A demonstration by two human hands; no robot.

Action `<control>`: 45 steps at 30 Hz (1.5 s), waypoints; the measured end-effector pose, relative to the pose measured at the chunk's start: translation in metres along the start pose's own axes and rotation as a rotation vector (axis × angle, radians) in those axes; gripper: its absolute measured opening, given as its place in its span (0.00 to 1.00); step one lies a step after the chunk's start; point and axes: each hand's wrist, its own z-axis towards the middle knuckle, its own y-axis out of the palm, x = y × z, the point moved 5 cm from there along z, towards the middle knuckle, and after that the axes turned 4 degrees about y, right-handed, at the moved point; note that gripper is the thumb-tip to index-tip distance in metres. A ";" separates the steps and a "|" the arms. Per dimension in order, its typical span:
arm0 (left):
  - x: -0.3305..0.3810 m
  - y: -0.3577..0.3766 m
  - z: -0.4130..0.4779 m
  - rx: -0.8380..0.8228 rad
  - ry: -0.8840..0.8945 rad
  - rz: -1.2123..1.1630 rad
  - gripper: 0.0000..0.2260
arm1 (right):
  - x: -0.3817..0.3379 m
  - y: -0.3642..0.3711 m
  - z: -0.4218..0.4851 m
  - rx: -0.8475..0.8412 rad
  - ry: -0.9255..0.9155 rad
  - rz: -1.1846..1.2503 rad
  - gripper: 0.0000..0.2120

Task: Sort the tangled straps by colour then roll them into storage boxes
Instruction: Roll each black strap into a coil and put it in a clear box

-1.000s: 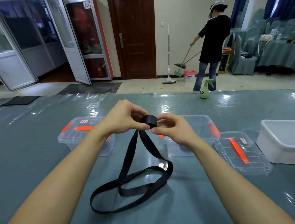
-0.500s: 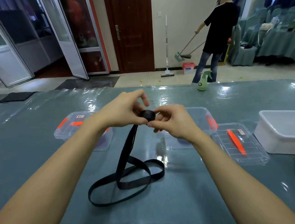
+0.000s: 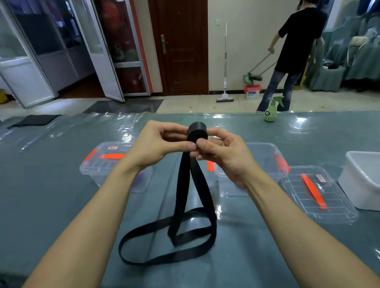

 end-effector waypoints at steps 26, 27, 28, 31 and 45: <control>0.044 0.001 0.020 0.026 0.056 0.065 0.22 | -0.058 -0.014 0.011 0.080 -0.140 -0.410 0.13; 0.045 0.002 0.022 0.066 0.064 0.018 0.23 | -0.059 -0.013 0.014 0.081 -0.143 -0.348 0.12; 0.047 0.002 0.025 0.099 0.069 -0.017 0.23 | -0.059 -0.010 0.016 0.085 -0.138 -0.277 0.12; 0.049 0.000 0.031 0.126 0.065 -0.046 0.21 | -0.050 -0.004 0.019 0.112 -0.119 -0.105 0.13; 0.070 0.010 0.038 -0.254 0.072 1.143 0.16 | -0.070 0.013 0.026 -0.078 -0.060 -1.313 0.18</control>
